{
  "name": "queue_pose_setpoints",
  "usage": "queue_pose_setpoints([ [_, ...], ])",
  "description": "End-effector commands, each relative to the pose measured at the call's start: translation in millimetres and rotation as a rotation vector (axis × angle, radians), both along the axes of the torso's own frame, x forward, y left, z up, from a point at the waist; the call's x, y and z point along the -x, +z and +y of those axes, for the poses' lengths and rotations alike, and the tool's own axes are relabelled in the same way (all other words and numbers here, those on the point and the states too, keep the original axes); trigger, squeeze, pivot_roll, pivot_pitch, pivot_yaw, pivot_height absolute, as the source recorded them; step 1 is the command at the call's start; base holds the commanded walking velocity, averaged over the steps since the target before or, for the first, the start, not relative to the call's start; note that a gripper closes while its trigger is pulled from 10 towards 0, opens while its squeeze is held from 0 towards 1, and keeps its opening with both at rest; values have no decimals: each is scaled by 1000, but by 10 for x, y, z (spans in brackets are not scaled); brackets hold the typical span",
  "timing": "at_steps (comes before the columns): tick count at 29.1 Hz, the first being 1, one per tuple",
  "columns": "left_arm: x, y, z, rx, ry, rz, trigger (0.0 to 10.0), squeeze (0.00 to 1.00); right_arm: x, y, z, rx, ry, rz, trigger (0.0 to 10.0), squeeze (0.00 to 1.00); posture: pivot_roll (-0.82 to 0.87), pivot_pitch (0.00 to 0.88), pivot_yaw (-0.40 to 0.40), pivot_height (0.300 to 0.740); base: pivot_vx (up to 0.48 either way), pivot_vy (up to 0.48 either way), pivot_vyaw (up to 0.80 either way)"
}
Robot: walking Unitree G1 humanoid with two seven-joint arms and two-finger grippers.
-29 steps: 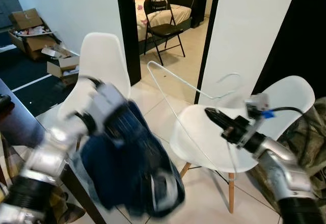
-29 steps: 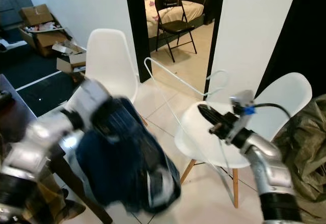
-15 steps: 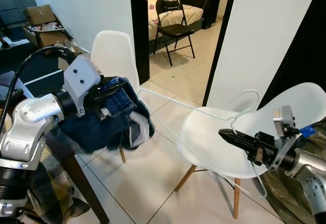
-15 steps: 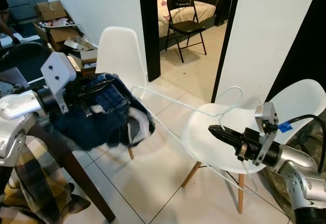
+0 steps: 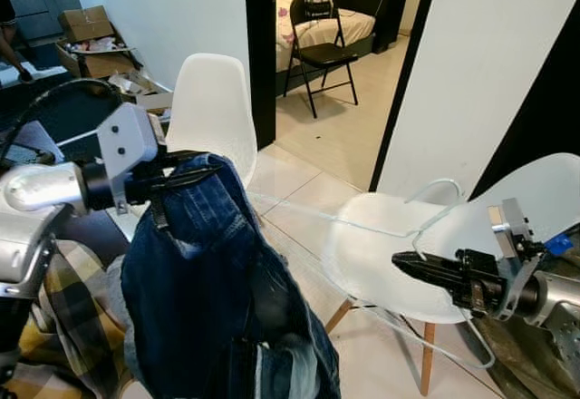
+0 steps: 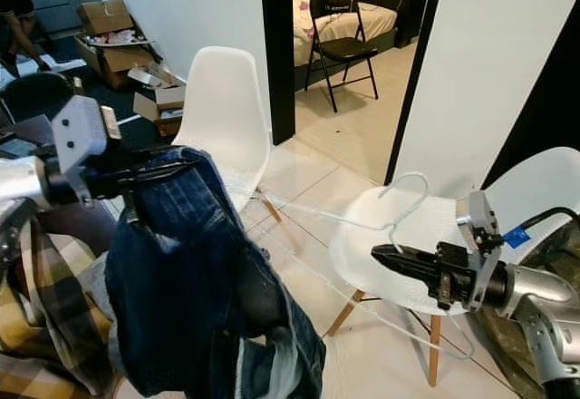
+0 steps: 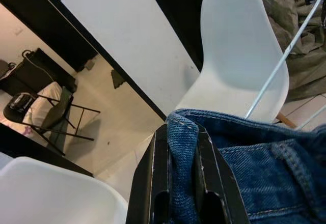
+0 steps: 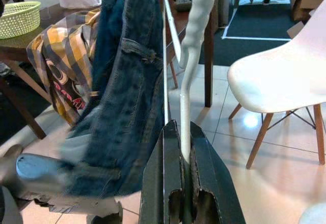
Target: Hang hanger
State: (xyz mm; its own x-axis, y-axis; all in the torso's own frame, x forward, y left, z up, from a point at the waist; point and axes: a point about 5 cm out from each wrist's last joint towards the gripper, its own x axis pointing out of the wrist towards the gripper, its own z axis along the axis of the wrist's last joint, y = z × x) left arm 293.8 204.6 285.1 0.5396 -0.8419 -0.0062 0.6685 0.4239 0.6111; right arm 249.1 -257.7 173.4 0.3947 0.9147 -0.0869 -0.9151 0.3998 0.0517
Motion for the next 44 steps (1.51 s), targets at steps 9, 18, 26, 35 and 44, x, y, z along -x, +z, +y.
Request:
queue_pose_setpoints([
  [9, -61, 135, 229, -4, 98, -29, 10000, 0, 63, 81, -122, -57, -9, -4, 10000, 0, 81, 0, 9, 740, 0, 0, 0],
  [18, -141, 215, 351, -12, 136, -45, 10000, 0, 108, 138, -96, -109, 17, -23, 10000, 0, 74, 0, 15, 740, 0, 0, 0],
  [26, -179, 370, 360, -10, 65, -64, 10000, 0, 98, -31, 90, -11, 68, 31, 10000, 0, 68, 0, 16, 740, 0, 0, 0],
  [35, -179, 398, 251, -16, 0, -74, 10000, 0, 71, -18, 174, 6, 95, 24, 10000, 0, 67, 0, 14, 740, 0, 0, 0],
  [44, -150, 408, 116, -2, -75, -82, 10000, 0, 30, -38, 261, 17, 102, 15, 10000, 0, 66, 0, 12, 740, 0, 0, 0],
])
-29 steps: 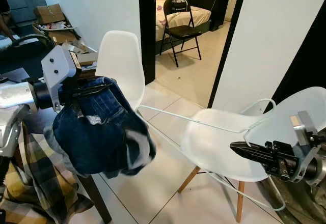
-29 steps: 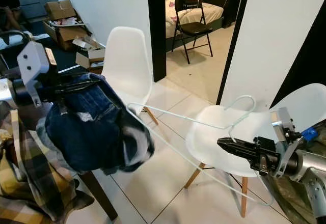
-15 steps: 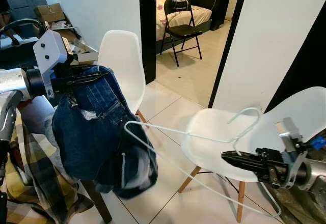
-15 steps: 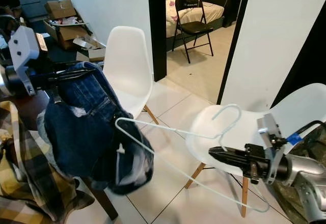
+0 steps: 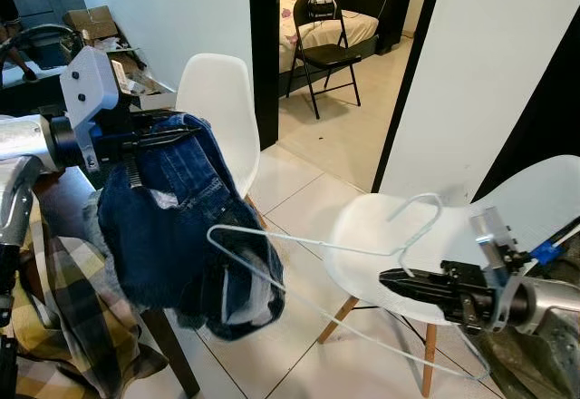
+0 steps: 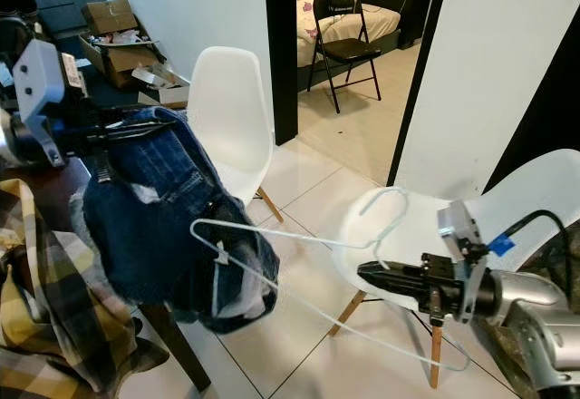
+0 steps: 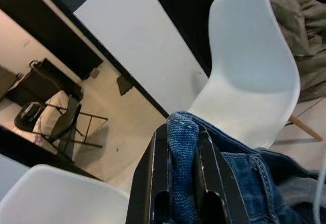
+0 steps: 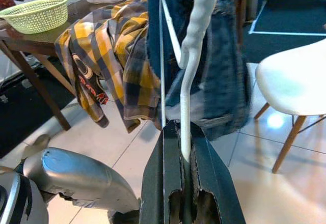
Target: Hang hanger
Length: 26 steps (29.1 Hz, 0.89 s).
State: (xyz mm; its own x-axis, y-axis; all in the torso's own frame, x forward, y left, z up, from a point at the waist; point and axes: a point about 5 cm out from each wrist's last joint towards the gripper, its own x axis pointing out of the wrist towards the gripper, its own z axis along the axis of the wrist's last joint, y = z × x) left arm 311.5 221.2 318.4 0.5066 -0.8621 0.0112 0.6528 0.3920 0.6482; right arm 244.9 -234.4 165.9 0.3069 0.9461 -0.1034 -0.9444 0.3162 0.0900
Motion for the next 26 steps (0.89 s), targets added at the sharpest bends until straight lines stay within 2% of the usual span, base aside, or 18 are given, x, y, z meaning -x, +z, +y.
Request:
queue_pose_setpoints([
  [1, 61, 101, -115, 10, -76, -31, 10000, 0, -38, 38, 46, 18, 3, -38, 10000, 0, 70, 0, 12, 740, 0, 0, 0],
  [5, 138, 149, -236, 4, -160, -24, 10000, 0, -103, 43, 82, 30, -27, -62, 10000, 0, 70, 0, 12, 740, 0, 0, 0],
  [11, 148, 157, -239, -12, -164, -25, 10000, 0, -116, 44, 75, 34, -33, -64, 10000, 0, 72, 0, 12, 740, 0, 0, 0],
  [15, 113, 171, -100, -30, -97, -33, 10000, 0, -40, 56, -77, 74, -29, -36, 10000, 0, 68, 0, 13, 740, 0, 0, 0],
  [26, 114, 157, -25, -36, -73, -4, 10000, 0, -40, 98, -194, 104, -80, -50, 10000, 0, 62, 0, 18, 740, 0, 0, 0],
])
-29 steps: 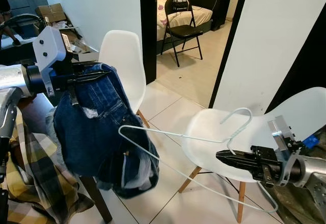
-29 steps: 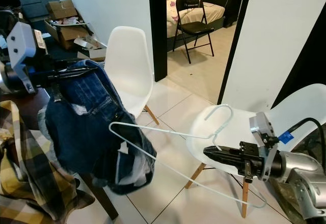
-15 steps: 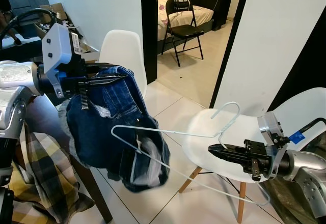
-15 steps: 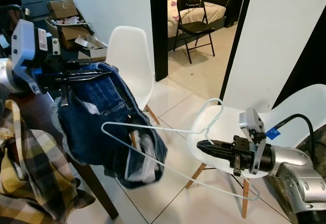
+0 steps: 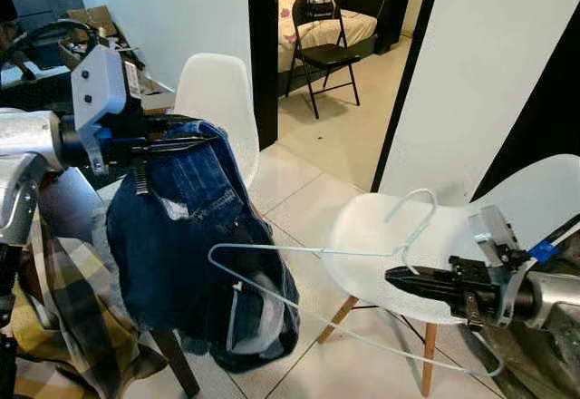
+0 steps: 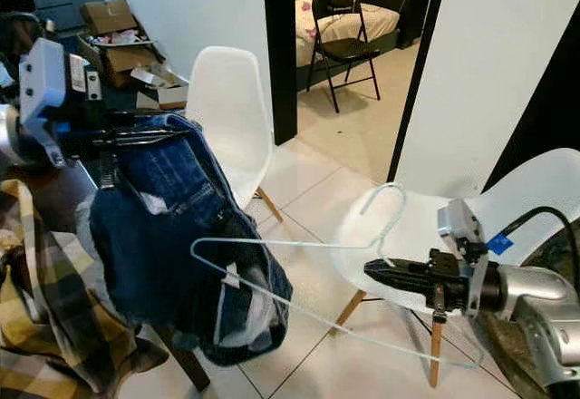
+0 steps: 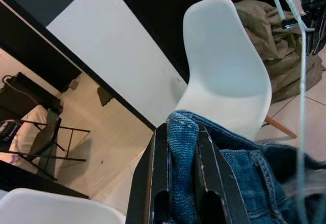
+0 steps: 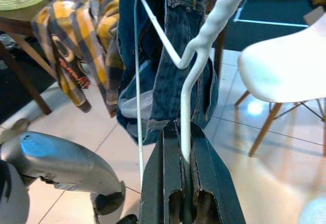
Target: Hang hanger
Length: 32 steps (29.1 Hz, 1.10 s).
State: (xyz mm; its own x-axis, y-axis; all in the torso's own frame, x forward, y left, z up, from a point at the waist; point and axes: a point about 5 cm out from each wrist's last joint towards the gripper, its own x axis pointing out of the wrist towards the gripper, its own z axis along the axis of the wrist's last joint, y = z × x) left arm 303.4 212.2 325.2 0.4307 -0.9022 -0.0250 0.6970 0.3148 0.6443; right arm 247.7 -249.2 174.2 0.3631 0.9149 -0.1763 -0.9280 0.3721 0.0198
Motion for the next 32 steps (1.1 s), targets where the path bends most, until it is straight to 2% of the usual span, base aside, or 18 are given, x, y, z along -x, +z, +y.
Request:
queue_pose_setpoints([
  [1, 33, 89, 65, -5, 12, -26, 10000, 0, -11, 15, -46, 11, -25, -10, 10000, 0, 62, 0, 18, 740, 0, 0, 0],
  [8, 87, 43, -3, -27, -34, 0, 10000, 0, -66, 41, -84, 31, -51, -28, 10000, 0, 67, 0, 14, 740, 0, 0, 0],
  [32, 137, 8, -78, -26, -73, 21, 10000, 0, -231, 98, -147, 88, -151, -93, 10000, 0, 64, 0, 7, 740, 0, 0, 0],
])
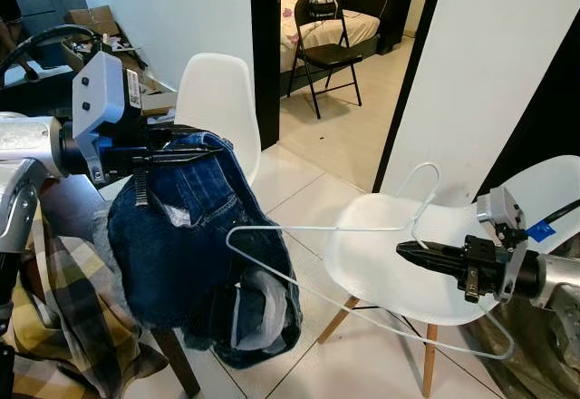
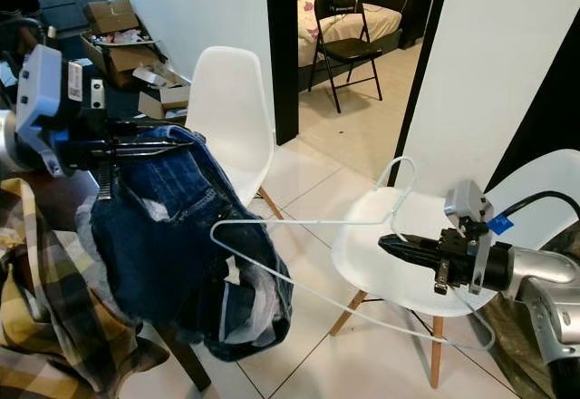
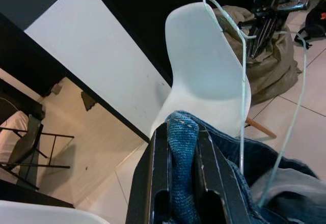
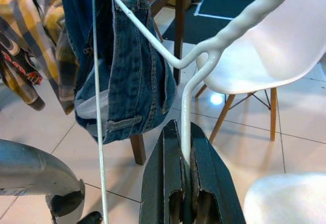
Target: Hang hanger
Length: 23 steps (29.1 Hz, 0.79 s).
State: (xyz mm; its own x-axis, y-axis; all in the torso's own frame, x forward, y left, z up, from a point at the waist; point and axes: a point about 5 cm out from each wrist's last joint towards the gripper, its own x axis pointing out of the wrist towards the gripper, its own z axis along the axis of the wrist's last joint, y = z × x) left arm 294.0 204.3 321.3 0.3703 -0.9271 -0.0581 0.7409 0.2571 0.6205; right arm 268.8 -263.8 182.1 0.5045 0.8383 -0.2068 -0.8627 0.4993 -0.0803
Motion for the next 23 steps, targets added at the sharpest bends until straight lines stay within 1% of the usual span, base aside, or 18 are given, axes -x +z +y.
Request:
queue_pose_setpoints([
  [1, 43, 47, 1, -6, -9, -20, 10000, 0, -20, 18, -1, 16, -7, -16, 10000, 0, 64, 0, 7, 740, 0, 0, 0],
  [4, 48, 56, -10, -5, -13, -22, 10000, 0, -39, 23, -16, 26, -23, -20, 10000, 0, 65, 0, 5, 740, 0, 0, 0],
  [6, 54, 77, -13, -1, -13, -26, 10000, 0, -70, 43, -68, 44, -58, -28, 10000, 0, 66, 0, 5, 740, 0, 0, 0],
  [9, 49, 82, 1, 5, -1, -28, 10000, 0, -82, 49, -93, 48, -76, -31, 10000, 0, 66, 0, 5, 740, 0, 0, 0],
  [11, 37, 64, 14, 15, 10, -22, 10000, 0, -84, 41, -76, 36, -78, -32, 10000, 0, 65, 0, 5, 740, 0, 0, 0],
  [13, 33, 24, -9, 21, 4, -9, 10000, 0, -85, 36, -7, 4, -56, -37, 10000, 0, 64, 0, 4, 740, 0, 0, 0],
  [14, 33, 24, -9, 21, 4, -9, 10000, 0, -85, 36, -7, 4, -56, -37, 10000, 0, 64, 0, 4, 740, 0, 0, 0],
  [16, 30, -8, -44, 23, -4, -1, 10000, 0, -78, 31, 73, -22, -18, -40, 10000, 0, 63, 0, 5, 740, 0, 0, 0],
  [18, 22, -45, -101, 28, -23, 10, 10000, 0, -57, 40, 216, -73, 59, -42, 10000, 0, 62, 0, 6, 740, 0, 0, 0],
  [19, 22, -45, -101, 28, -23, 10, 10000, 0, -57, 40, 216, -73, 59, -42, 10000, 0, 62, 0, 6, 740, 0, 0, 0],
  [21, 17, -86, -175, 33, -53, 24, 10000, 0, -49, 74, 346, -125, 128, -49, 10000, 0, 60, 0, 6, 740, 0, 0, 0],
  [22, 17, -86, -175, 33, -53, 24, 10000, 0, -49, 74, 346, -125, 128, -49, 10000, 0, 60, 0, 6, 740, 0, 0, 0],
  [23, 17, -100, -201, 33, -64, 30, 10000, 0, -53, 88, 381, -140, 144, -52, 10000, 0, 59, 0, 7, 740, 0, 0, 0],
])
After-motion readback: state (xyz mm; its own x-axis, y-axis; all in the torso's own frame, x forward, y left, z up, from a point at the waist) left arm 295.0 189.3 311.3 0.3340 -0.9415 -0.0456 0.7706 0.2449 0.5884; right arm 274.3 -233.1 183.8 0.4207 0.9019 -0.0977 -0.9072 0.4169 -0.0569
